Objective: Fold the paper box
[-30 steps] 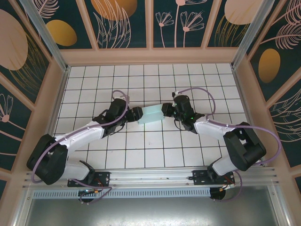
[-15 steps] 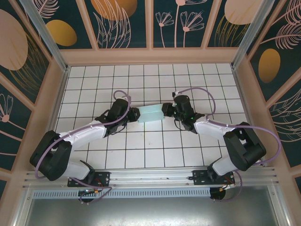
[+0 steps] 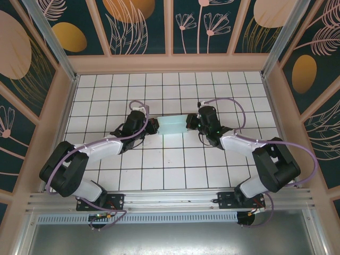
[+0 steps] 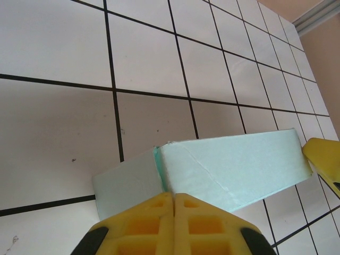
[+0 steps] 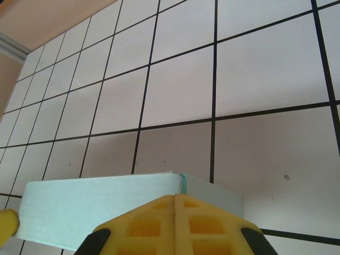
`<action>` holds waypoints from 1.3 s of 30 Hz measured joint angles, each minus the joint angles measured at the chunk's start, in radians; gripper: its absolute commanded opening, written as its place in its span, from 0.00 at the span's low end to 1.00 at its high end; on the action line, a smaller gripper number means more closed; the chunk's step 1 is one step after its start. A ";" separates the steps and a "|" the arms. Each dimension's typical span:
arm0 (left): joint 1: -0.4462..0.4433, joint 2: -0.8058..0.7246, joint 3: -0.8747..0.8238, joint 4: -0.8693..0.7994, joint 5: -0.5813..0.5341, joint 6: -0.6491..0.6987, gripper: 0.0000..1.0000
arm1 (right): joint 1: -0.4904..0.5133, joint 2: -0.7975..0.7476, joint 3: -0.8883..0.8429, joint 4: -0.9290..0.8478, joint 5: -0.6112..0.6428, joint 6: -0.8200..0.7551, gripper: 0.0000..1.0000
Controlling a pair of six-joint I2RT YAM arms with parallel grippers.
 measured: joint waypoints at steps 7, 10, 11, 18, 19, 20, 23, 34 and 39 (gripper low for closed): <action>0.000 0.000 0.028 -0.054 0.000 0.003 0.29 | 0.003 0.000 0.029 -0.039 -0.020 -0.019 0.41; 0.000 0.000 0.043 -0.088 0.000 0.006 0.32 | 0.005 0.000 0.039 -0.047 -0.028 -0.025 0.44; 0.000 0.002 0.045 -0.093 0.000 0.006 0.33 | 0.005 0.004 0.039 -0.047 -0.029 -0.025 0.46; 0.000 0.014 0.046 -0.092 0.003 0.002 0.41 | 0.002 0.036 0.040 0.008 -0.031 -0.025 0.53; 0.000 0.016 0.046 -0.089 0.004 0.002 0.38 | 0.001 0.039 0.040 0.014 -0.027 -0.025 0.53; 0.000 0.018 0.046 -0.084 0.008 0.000 0.35 | 0.001 0.041 0.040 0.017 -0.026 -0.025 0.53; 0.000 0.022 0.048 -0.070 0.026 0.000 0.23 | 0.001 0.042 0.040 0.009 -0.020 -0.025 0.48; 0.000 0.045 0.054 -0.021 0.031 -0.002 0.11 | -0.003 0.050 0.040 -0.027 0.003 -0.028 0.36; 0.000 0.051 0.053 -0.003 0.031 -0.004 0.00 | -0.018 0.050 0.043 -0.025 0.000 -0.022 0.15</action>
